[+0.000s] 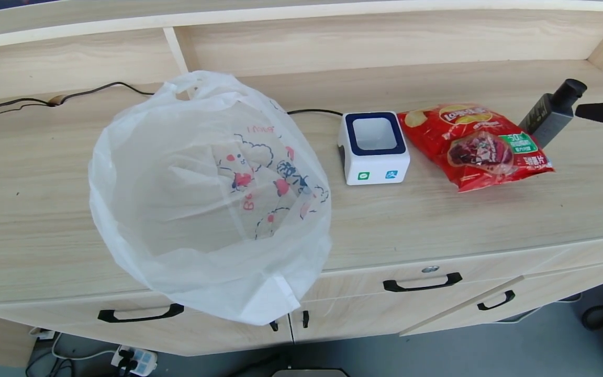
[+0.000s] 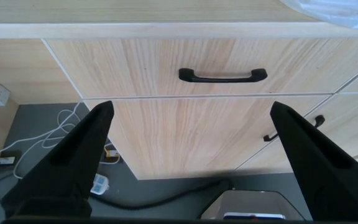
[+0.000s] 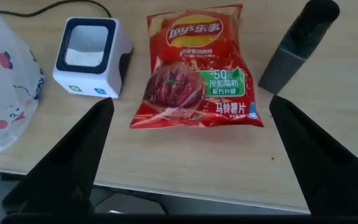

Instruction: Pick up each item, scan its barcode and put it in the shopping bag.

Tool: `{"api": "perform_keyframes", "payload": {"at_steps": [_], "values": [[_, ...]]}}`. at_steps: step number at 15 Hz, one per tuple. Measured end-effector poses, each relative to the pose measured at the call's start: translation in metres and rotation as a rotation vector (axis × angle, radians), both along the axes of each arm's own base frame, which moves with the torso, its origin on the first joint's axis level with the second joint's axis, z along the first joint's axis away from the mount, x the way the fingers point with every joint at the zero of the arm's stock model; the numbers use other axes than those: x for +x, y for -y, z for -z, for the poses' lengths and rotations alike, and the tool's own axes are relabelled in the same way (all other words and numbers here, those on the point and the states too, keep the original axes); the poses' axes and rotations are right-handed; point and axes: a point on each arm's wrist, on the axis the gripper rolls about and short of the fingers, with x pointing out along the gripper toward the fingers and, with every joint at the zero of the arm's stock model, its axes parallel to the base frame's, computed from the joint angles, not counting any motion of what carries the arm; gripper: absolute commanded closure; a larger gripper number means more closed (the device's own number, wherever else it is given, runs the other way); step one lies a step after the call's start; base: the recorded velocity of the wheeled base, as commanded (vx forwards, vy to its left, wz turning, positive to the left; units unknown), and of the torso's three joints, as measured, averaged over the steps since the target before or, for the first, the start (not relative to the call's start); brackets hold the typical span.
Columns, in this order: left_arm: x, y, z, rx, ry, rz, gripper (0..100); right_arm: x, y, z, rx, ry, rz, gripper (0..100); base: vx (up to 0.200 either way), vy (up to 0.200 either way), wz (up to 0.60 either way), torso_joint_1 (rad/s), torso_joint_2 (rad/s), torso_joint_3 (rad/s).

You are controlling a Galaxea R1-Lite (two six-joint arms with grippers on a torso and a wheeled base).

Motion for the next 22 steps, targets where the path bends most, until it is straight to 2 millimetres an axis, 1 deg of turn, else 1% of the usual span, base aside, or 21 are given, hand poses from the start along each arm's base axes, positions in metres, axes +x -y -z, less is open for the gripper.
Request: {"api": "perform_keyframes", "payload": {"at_steps": [1, 3, 5, 7, 11, 14, 18, 22], "values": [[0.000, 0.000, 0.000, 0.000, 0.000, 0.000, 0, 0.023, 0.002, -0.001, -0.028, -0.036, -0.017, 0, 0.000, 0.000, 0.00, 0.000, 0.00, 0.000], [0.000, 0.000, 0.000, 0.000, 0.000, -0.001, 0, 0.060, 0.005, 0.005, -0.045, -0.097, -0.029, 0, 0.000, 0.000, 0.00, 0.000, 0.00, 0.000], [0.000, 0.000, 0.000, 0.000, 0.000, -0.001, 0, 0.085, 0.007, 0.010, -0.050, -0.136, -0.029, 0, 0.000, 0.000, 0.00, 0.000, 0.00, 0.000], [0.000, 0.000, 0.000, 0.000, 0.000, -0.001, 0, 0.102, 0.007, 0.017, -0.050, -0.178, -0.035, 0, 0.000, 0.000, 0.00, 0.000, 0.00, 0.000], [0.000, 0.000, 0.000, 0.000, 0.000, 0.000, 0, 0.123, 0.006, 0.028, -0.065, -0.216, -0.042, 0, 0.000, 0.000, 0.00, 0.000, 0.00, 0.000], [0.000, 0.000, 0.000, 0.000, 0.000, -0.001, 0, 0.133, 0.002, 0.025, -0.069, -0.199, -0.061, 0, 0.000, 0.000, 0.00, 0.000, 0.00, 0.000], [0.000, 0.000, 0.000, 0.000, 0.000, 0.000, 0, 0.139, -0.008, 0.028, -0.088, -0.200, -0.097, 0, 0.000, 0.000, 0.00, 0.000, 0.00, 0.000], [0.000, 0.000, 0.000, 0.000, 0.002, 0.000, 0, 0.146, -0.010, 0.036, -0.111, -0.217, -0.108, 0, 0.000, 0.000, 0.00, 0.000, 0.00, 0.000]]}}
